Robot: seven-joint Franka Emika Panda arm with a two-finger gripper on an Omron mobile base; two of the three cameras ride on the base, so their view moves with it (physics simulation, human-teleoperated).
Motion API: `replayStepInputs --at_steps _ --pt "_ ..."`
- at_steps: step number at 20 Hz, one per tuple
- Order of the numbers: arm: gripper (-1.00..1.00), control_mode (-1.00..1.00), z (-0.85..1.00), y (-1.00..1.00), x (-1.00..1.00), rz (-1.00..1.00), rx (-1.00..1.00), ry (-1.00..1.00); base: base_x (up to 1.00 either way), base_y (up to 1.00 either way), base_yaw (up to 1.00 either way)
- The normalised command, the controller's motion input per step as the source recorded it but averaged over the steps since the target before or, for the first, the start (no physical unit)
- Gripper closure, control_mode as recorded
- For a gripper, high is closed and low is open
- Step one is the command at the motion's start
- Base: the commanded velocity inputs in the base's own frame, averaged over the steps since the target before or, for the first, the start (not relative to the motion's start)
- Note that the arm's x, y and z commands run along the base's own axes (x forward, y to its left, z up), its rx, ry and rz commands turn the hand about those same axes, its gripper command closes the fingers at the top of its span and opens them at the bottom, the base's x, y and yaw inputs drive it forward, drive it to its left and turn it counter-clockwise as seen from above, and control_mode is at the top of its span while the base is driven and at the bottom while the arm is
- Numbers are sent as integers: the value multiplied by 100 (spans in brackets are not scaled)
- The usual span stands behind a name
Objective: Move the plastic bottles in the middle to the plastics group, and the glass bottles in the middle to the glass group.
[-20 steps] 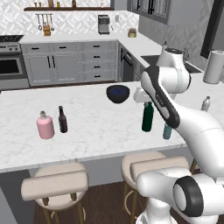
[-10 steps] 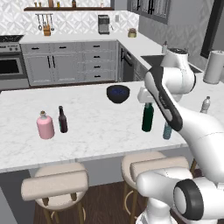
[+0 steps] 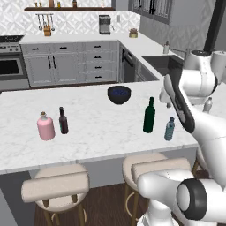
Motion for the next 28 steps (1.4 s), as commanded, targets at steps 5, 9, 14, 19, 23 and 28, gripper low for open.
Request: replayStepInputs --at_steps 5,9,14,19,23,28 --pt "-100 -100 -15 -64 17 -8 -3 -1 0 0 0" --pt "-100 -100 -34 -11 19 0 -1 -7 0 0 0" --pt "-100 -100 -24 0 49 4 -6 -2 0 0 0" --pt "-100 -100 -25 0 30 17 -7 0 0 0 0" --pt "-100 -100 -54 -5 10 21 0 2 0 0 0" --pt "-100 -100 -29 -5 3 11 0 0 0 0 0"
